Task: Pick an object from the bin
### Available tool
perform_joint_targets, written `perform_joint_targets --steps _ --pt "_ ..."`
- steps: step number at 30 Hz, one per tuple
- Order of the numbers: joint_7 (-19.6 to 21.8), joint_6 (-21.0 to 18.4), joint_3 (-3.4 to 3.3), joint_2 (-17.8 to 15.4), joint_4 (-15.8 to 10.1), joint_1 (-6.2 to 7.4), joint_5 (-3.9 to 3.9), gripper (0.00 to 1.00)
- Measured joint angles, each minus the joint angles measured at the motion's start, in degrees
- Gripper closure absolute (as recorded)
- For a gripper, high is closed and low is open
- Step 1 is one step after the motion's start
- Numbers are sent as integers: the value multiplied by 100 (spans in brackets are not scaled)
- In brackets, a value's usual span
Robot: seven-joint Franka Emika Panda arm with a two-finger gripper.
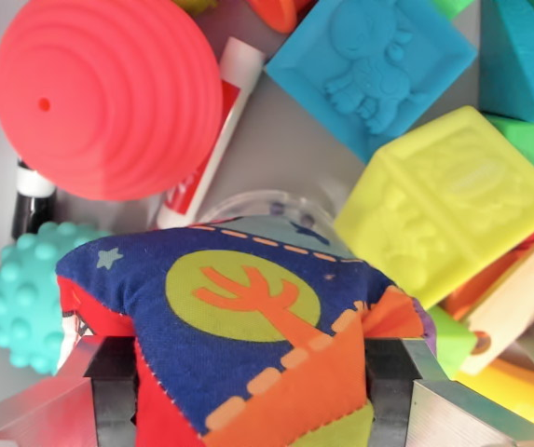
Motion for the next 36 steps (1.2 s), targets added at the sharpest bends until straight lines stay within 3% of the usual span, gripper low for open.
perform_joint_targets --steps 15,36 --pt "3 -642 -6 -511 133 1 -9 100" --pt "23 -1740 -12 -1061 679 3 -27 100"
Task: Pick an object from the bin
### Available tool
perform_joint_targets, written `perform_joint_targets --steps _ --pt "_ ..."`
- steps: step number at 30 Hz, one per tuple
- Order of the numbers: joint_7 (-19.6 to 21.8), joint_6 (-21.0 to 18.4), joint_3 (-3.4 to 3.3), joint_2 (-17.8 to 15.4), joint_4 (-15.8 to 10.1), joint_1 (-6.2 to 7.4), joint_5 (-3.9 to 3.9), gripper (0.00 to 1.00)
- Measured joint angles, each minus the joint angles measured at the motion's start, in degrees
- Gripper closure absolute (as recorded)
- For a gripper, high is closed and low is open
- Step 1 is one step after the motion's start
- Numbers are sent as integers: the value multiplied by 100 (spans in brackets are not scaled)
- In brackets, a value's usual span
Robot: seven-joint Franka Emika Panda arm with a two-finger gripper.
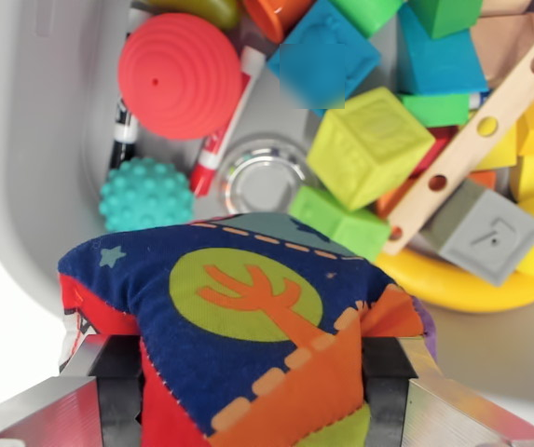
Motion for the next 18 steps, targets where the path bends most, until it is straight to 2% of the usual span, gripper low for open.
perform_joint_targets --steps 18 --pt "10 -781 -3 -183 589 0 -6 100"
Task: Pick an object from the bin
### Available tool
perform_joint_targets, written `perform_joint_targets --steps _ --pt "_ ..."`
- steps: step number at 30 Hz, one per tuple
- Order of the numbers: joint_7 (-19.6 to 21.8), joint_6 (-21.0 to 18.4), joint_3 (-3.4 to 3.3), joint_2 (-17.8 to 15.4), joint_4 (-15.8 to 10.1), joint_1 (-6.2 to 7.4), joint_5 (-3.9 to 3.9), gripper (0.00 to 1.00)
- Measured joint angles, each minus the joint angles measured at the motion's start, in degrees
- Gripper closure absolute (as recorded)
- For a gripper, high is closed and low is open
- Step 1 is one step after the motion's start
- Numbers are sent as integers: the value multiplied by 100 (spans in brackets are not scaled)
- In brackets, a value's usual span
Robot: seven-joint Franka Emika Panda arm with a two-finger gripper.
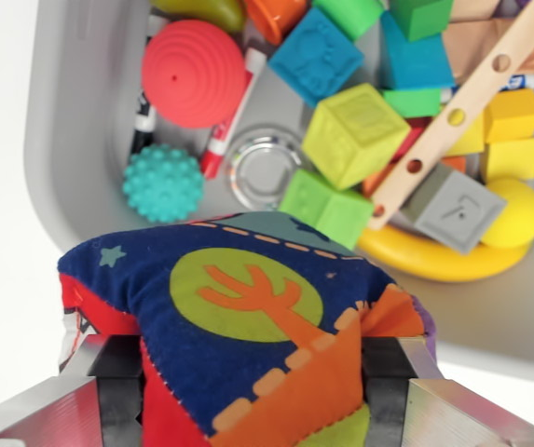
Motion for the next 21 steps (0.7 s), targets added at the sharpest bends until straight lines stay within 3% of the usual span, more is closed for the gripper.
perform_joint_targets --steps 11,21 --pt "3 -286 -2 -31 253 0 -1 100" --pt "4 -343 -3 -35 313 0 -1 100"
